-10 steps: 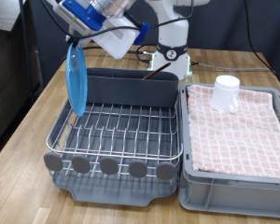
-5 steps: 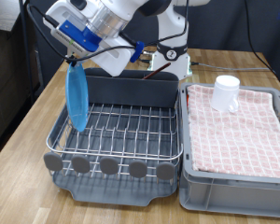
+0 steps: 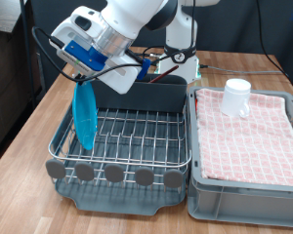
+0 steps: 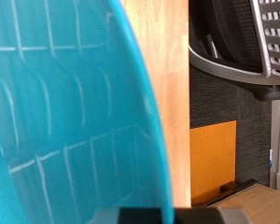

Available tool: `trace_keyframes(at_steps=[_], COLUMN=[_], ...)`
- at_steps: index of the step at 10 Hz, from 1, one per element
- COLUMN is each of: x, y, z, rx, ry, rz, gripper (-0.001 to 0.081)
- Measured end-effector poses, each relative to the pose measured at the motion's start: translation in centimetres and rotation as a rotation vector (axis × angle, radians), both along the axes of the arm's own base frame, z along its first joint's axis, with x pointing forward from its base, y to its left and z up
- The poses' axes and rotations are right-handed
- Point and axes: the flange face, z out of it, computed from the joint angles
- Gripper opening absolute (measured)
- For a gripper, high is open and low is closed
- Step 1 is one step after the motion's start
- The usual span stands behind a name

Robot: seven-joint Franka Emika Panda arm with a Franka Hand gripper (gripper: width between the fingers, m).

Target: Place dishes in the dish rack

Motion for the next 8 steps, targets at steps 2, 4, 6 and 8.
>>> trace_keyframes(at_steps=[2, 4, 6, 8], x=[-0.35, -0.68, -0.77, -0.73], y=[0.04, 0.11, 0.24, 0.37], z=[-0.73, -1.19, -1.37, -1.4], rx=[0.006, 0.012, 0.016, 0.021], ry=[-0.002, -0.004, -0.01, -0.015], rz=[-0.008, -0.011, -0.01, -0.007], gripper=[0.0017, 0.0017, 0.0018, 0.022])
